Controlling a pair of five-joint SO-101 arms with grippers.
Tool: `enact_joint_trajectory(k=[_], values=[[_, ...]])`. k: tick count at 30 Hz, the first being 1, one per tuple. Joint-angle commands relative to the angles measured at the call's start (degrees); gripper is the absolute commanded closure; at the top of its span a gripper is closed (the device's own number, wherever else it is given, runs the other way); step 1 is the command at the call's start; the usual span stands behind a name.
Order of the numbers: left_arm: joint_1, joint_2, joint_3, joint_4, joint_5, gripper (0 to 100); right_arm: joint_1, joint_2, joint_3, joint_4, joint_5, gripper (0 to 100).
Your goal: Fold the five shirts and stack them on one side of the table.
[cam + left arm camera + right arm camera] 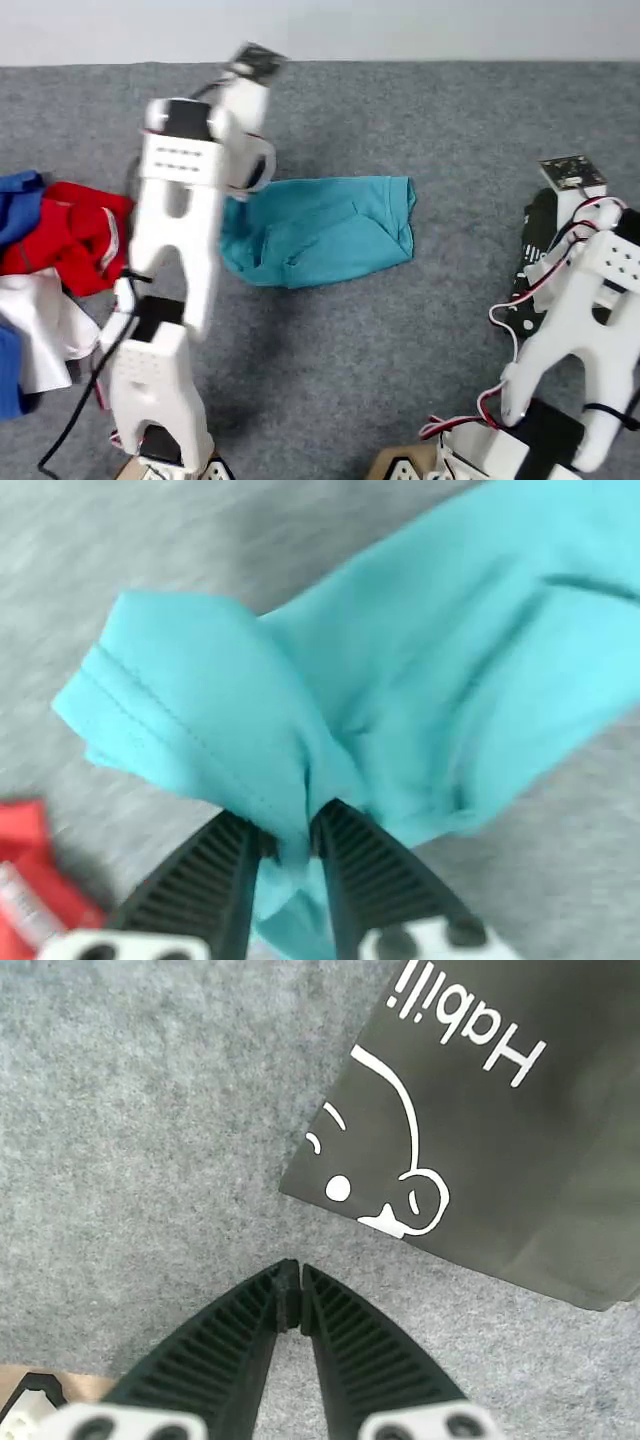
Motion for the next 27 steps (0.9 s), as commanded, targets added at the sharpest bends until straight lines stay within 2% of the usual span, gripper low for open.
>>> enact_joint_trajectory(k=[1, 8, 12, 21, 25, 27], values=[[6.9, -3.3, -0.5, -2.5, 2.3, 100, 0.9, -2.9, -0.4, 0.0, -0.3, 98.8], [16.4, 5.1, -1.0, -11.5, 4.1, 100, 0.9, -2.3, -0.4, 0.0, -0.5, 98.8], [19.3, 12.7, -7.4, -13.4, 6.1, 100, 0.9, -2.3, -0.4, 0.0, -0.5, 98.8], [22.9, 31.7, -31.3, -8.8, 6.1, 98, 0.9, -2.3, -0.3, 0.0, -0.6, 98.8], [22.7, 36.2, -39.3, -3.2, 6.1, 85, 0.8, -2.3, -0.3, 0.0, -0.6, 98.8], [22.6, 36.4, -42.5, 0.8, 6.1, 82, 0.7, -2.3, -0.3, 0.0, -0.6, 98.8]])
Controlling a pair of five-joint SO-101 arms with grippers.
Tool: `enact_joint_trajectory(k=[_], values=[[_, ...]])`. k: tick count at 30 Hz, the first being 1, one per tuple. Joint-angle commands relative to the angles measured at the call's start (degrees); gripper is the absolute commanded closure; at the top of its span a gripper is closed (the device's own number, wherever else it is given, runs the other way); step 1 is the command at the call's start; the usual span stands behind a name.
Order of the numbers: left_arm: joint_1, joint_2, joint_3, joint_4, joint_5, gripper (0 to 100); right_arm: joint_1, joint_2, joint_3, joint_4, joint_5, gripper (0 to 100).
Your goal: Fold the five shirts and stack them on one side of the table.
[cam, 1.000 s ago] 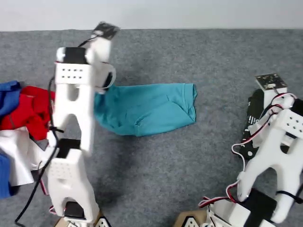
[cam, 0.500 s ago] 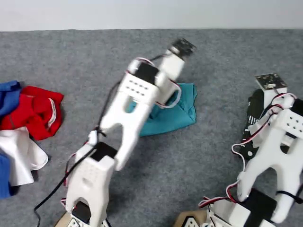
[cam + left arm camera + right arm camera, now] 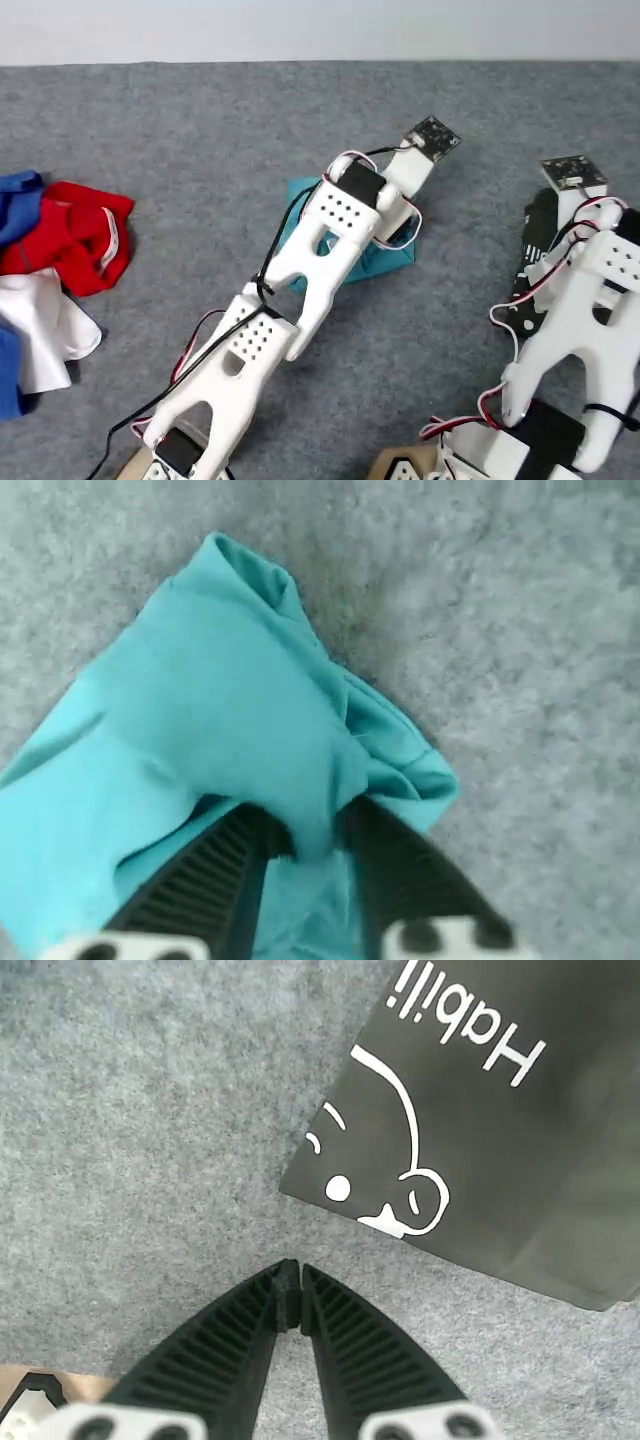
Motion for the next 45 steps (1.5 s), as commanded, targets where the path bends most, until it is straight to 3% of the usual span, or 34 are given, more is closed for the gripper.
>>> enact_joint_trajectory(k=[1, 8, 13, 25, 34, 45], values=[[0.0, -0.8, -7.3, 5.7, 0.4, 82, 0.6, -2.3, -0.3, 0.0, -0.6, 98.8], [-4.2, -10.6, -3.9, 5.7, 0.1, 79, -2.0, -2.3, -0.4, 0.0, -0.7, 98.8], [-7.8, -22.2, 5.6, 5.7, 0.1, 79, -7.4, -2.2, -0.7, -1.2, -1.5, 98.8], [-19.3, -51.6, 40.0, 5.6, -8.2, 100, -25.6, -2.2, -0.7, -19.8, -15.7, 98.8], [-33.2, -68.3, 64.1, 5.5, -11.8, 99, -37.7, 2.9, -0.7, -26.3, -22.5, 98.7], [-59.2, -76.3, 79.3, 5.3, -19.5, 99, -46.2, 17.5, -8.2, -34.9, -22.2, 98.3]])
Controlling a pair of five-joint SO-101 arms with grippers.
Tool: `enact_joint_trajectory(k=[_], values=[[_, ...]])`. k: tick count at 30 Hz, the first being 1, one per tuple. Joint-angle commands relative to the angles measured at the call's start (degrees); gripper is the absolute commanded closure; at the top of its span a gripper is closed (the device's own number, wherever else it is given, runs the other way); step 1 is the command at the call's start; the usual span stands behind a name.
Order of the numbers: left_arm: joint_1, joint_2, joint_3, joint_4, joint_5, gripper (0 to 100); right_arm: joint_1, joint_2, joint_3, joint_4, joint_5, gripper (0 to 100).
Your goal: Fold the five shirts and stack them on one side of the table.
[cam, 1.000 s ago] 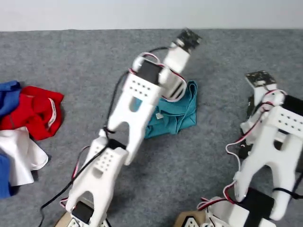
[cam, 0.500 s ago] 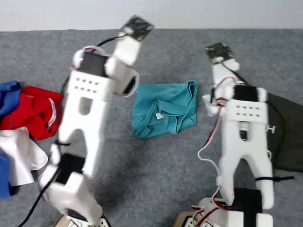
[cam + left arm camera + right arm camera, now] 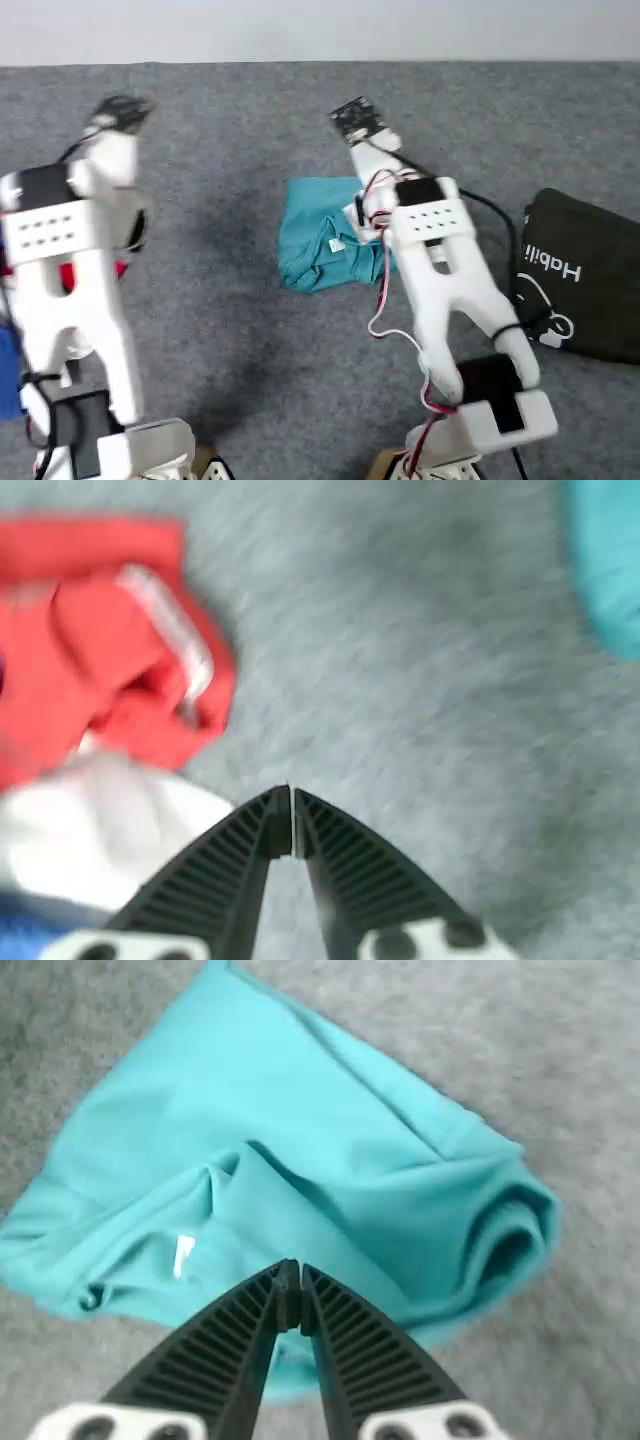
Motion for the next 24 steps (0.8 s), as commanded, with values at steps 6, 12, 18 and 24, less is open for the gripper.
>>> enact_joint_trajectory(k=[6, 12, 18, 24], values=[[-14.8, -5.7, 7.1, -3.0, -6.5, 99, -4.0, 14.1, -20.8, -1.5, -0.9, 98.4], [-18.8, -8.9, 11.5, -4.0, -10.3, 99, -7.0, 23.9, -30.3, 2.2, -0.9, 98.7], [-21.1, -10.2, 14.2, -5.2, -11.5, 99, -6.5, 27.3, -31.6, 16.0, -0.5, 98.8], [-21.8, -11.2, 17.0, -6.3, -11.5, 99, -5.7, 22.2, -31.6, 33.7, -0.4, 98.8]])
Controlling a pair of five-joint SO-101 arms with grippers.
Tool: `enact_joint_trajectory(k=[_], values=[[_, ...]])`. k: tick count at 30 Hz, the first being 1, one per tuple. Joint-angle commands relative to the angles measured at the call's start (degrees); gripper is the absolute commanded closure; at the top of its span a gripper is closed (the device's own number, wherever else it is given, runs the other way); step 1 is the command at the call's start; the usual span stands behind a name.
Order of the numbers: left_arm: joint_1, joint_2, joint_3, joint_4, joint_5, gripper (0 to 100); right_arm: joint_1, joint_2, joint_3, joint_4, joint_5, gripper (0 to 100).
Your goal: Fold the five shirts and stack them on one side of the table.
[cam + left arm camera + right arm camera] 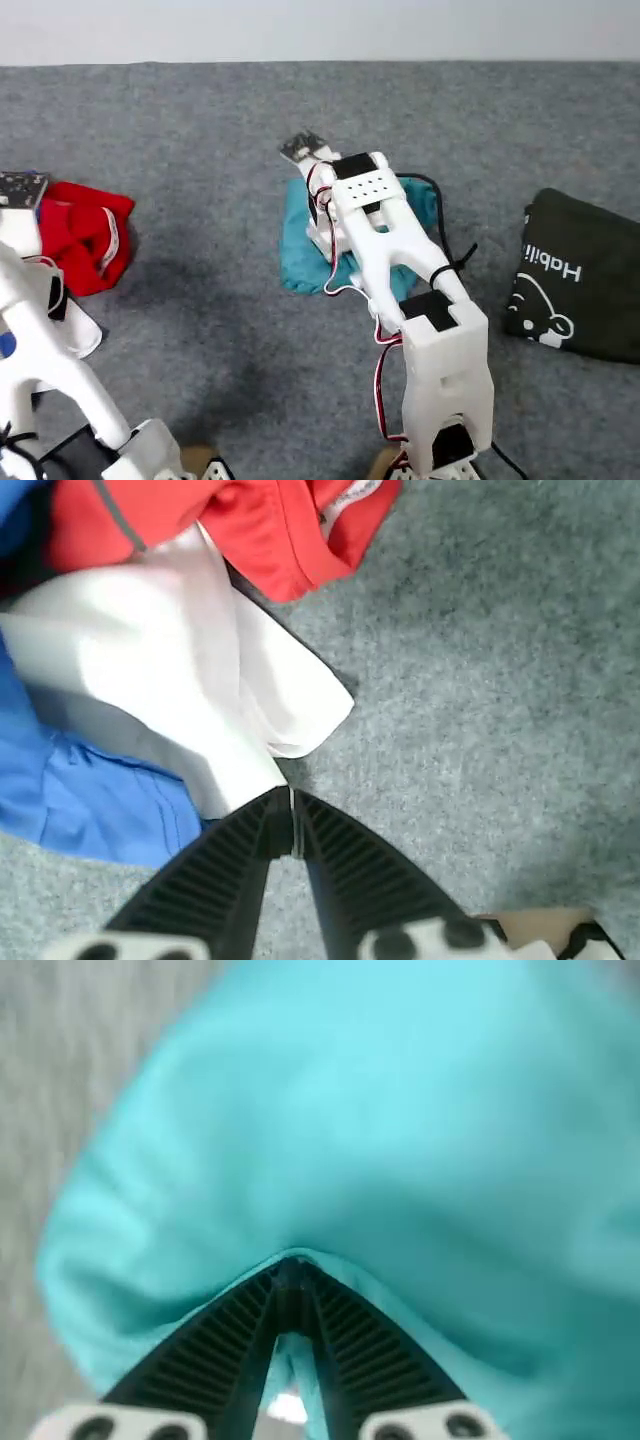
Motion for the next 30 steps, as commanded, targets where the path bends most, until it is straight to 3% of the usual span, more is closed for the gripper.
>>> enact_joint_trajectory(k=[1, 5, 10, 19, 25, 30], values=[[-0.3, -2.5, 0.4, -1.2, -0.5, 99, 0.9, -6.3, -3.2, 10.2, -0.2, 98.8], [-0.4, -2.6, 0.4, -1.2, -0.5, 99, 1.5, -7.8, -3.1, 17.8, -0.2, 98.8], [-0.3, -2.6, 0.4, -1.2, -0.5, 99, 2.7, -8.3, -5.5, 18.7, -0.1, 98.8], [-0.3, -2.6, 0.4, -1.2, -0.5, 99, 2.9, -4.0, -12.2, 8.7, -0.2, 98.8], [-0.4, -2.6, 0.4, -0.8, -0.4, 99, 3.0, 4.0, -12.1, 21.8, -0.4, 98.8], [-0.4, -2.6, 0.2, 1.2, -0.4, 99, 4.4, 4.6, -9.8, 21.6, -0.4, 98.8]])
